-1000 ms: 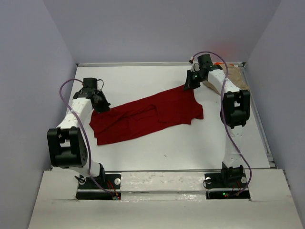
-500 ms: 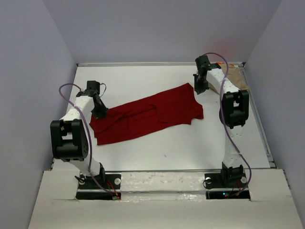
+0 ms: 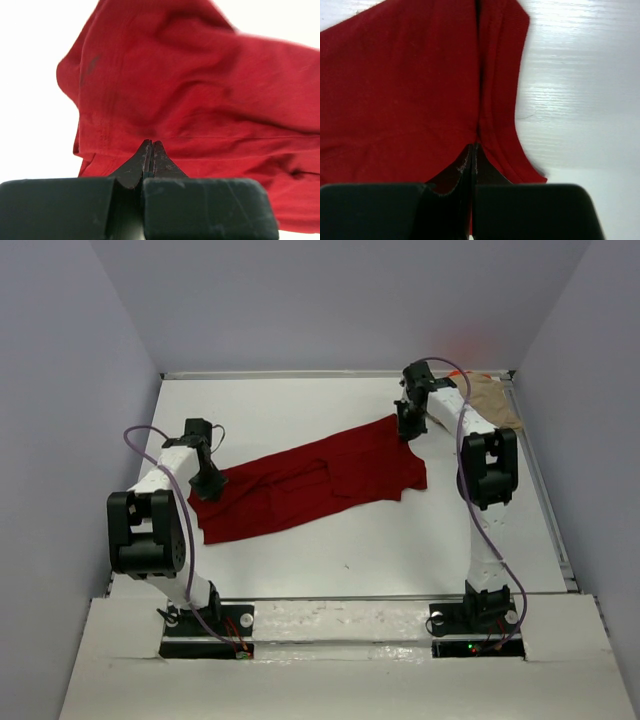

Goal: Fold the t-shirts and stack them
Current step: Fold the tshirt

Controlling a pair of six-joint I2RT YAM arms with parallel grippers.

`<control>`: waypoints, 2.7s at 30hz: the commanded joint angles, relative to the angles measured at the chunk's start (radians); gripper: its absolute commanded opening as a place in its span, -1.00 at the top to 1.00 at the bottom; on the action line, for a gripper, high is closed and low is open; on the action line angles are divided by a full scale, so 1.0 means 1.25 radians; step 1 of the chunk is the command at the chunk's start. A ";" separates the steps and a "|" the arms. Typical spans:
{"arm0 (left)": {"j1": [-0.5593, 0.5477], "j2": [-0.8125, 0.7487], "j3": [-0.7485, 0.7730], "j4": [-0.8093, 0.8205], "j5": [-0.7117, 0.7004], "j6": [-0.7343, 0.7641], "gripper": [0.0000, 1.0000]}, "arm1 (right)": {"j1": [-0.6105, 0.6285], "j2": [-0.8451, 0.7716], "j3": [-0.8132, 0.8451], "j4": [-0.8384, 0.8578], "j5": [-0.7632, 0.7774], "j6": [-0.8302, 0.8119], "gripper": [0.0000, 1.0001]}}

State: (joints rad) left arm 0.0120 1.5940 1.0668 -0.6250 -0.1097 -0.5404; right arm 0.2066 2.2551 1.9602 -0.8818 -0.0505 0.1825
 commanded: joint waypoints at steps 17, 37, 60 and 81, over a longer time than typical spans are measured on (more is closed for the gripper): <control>-0.002 0.002 -0.160 0.030 0.084 -0.049 1.00 | 0.009 0.125 0.134 -0.029 -0.055 -0.040 1.00; -0.228 -0.117 -0.311 0.032 0.311 -0.155 1.00 | 0.009 0.417 0.552 -0.156 -0.216 -0.112 1.00; -0.693 -0.227 0.018 -0.178 0.039 -0.297 1.00 | 0.091 0.306 0.494 -0.003 -0.132 -0.174 0.98; -0.617 0.060 0.381 -0.110 -0.115 0.005 1.00 | 0.114 -0.021 0.329 0.035 0.003 -0.107 0.96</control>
State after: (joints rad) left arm -0.8322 1.6691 1.4639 -0.7734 -0.2333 -0.6525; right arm 0.3271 2.3524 2.4866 -0.8455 -0.0669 -0.0216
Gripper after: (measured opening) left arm 0.014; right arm 0.199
